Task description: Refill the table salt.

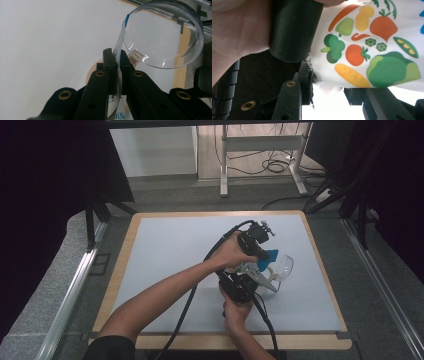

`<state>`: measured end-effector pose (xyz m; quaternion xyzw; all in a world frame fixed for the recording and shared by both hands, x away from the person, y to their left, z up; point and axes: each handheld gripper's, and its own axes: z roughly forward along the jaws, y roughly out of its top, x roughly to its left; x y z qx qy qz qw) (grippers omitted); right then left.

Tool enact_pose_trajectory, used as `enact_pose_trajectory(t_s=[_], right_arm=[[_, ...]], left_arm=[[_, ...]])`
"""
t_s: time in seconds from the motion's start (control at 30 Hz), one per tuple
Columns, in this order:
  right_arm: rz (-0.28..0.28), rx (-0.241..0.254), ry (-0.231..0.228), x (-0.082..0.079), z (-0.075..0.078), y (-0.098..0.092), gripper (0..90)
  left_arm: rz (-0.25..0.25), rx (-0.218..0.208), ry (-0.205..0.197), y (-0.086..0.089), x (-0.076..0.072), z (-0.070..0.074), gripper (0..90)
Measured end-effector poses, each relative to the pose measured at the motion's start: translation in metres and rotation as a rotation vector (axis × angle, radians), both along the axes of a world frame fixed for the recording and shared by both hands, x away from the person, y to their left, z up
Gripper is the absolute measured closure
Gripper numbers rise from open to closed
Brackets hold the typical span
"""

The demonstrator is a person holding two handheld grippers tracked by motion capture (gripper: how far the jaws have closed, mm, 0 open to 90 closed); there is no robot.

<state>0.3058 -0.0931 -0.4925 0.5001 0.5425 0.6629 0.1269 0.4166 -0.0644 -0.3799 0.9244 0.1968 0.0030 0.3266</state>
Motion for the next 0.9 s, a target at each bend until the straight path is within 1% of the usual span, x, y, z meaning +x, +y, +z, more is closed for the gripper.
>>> enact_pose_trajectory(t_s=[0.2, 0.83, 0.9], right_arm=[[0.0, -0.002, 0.005, 0.0, 0.0015, -0.0011, 64.0], [-0.002, -0.02, -0.002, 0.0004, 0.0015, -0.0007, 64.1], [-0.002, -0.02, 0.0, 0.0003, 0.0023, -0.0005, 64.1]], left_arm=[[-0.005, 0.001, -0.005, -0.0003, 0.0001, 0.0009, 89.0], [-0.006, 0.002, 0.002, -0.0007, 0.0002, 0.0, 89.0], [-0.01, 0.005, -0.005, -0.0004, 0.0006, 0.0004, 88.9]])
